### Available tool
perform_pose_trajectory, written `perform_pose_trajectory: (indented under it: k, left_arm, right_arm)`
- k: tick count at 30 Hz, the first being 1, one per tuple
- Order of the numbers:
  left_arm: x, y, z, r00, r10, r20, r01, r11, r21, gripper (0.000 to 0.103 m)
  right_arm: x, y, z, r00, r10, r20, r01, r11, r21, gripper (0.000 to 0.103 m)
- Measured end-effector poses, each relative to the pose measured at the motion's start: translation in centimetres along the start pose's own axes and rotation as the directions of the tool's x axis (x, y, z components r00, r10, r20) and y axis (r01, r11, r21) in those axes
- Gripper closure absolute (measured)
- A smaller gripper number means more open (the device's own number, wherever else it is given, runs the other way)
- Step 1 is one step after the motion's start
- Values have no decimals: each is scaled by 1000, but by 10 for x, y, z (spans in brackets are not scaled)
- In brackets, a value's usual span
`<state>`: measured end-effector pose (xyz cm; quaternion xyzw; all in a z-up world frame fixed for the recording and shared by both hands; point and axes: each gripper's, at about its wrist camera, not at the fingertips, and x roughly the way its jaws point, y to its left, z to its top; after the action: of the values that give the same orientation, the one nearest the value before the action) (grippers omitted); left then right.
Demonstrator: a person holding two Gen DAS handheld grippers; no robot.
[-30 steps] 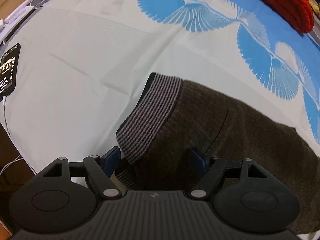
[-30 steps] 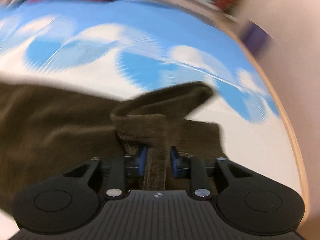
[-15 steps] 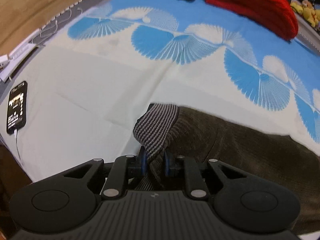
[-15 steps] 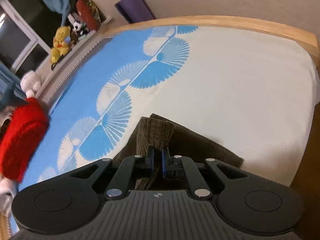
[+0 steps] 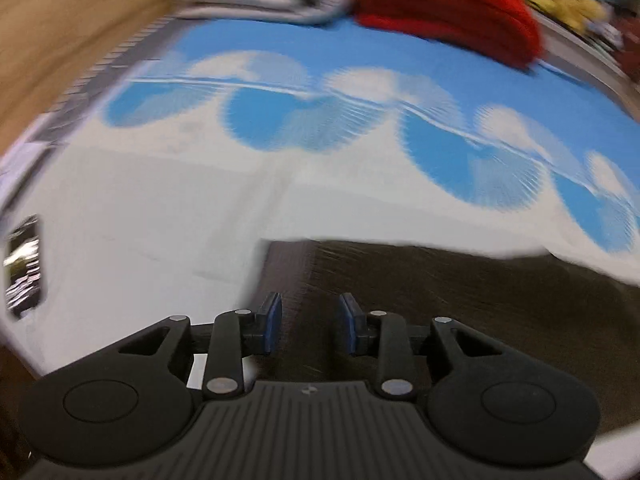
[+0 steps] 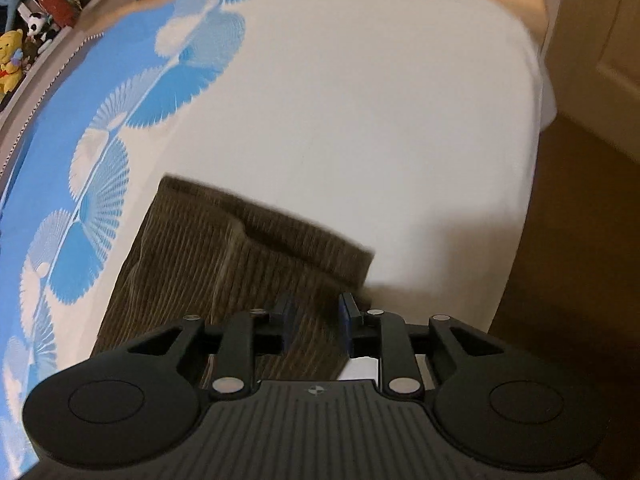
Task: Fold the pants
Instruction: 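Lift the leg hems with the right gripper and fold them toward the waistband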
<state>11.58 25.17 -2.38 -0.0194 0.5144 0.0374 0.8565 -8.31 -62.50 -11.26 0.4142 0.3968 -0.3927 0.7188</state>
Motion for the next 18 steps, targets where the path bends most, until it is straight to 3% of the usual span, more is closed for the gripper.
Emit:
perform_pose_trajectory:
  k: [2, 4, 5, 6, 8, 10, 13, 15, 17, 18]
  left_arm:
    - [12, -14, -8, 996, -43, -78, 50, 995, 87, 68]
    - [40, -30, -26, 969, 14, -245, 42, 974, 222, 68]
    - [54, -37, -38, 947, 78, -312, 23, 951, 308, 68]
    - [63, -47, -50, 934, 150, -325, 4, 904, 427, 68]
    - [65, -61, -60, 932, 202, -300, -11, 844, 536, 68]
    - [58, -62, -57, 942, 194, -272, -21, 847, 531, 68]
    - [41, -60, -42, 969, 123, -216, -8, 884, 467, 68]
    - [29, -61, -33, 983, 54, -178, 26, 907, 420, 68]
    - [21, -66, -27, 991, 5, -134, 50, 913, 405, 67]
    - [18, -70, -24, 993, -21, -115, 66, 912, 405, 67]
  right_arm:
    - [-6, 2, 6, 998, -13, 62, 14, 1000, -10, 74]
    - [-12, 3, 10, 995, 10, 98, -9, 1000, -13, 69]
    - [-10, 5, 11, 994, 29, 101, -27, 999, -21, 66]
    - [-7, 7, 12, 995, 49, 92, -46, 998, -33, 60]
    - [3, 12, 13, 994, 101, 45, -98, 994, -57, 50]
    - [18, 18, 13, 992, 124, -4, -124, 988, -89, 45]
    - [32, 28, 13, 995, 99, -21, -101, 984, -147, 45]
    - [39, 34, 12, 998, 59, -11, -60, 976, -211, 49]
    - [46, 39, 9, 1000, 23, -3, -23, 961, -274, 87]
    - [46, 40, 10, 1000, 19, 3, -17, 959, -282, 95]
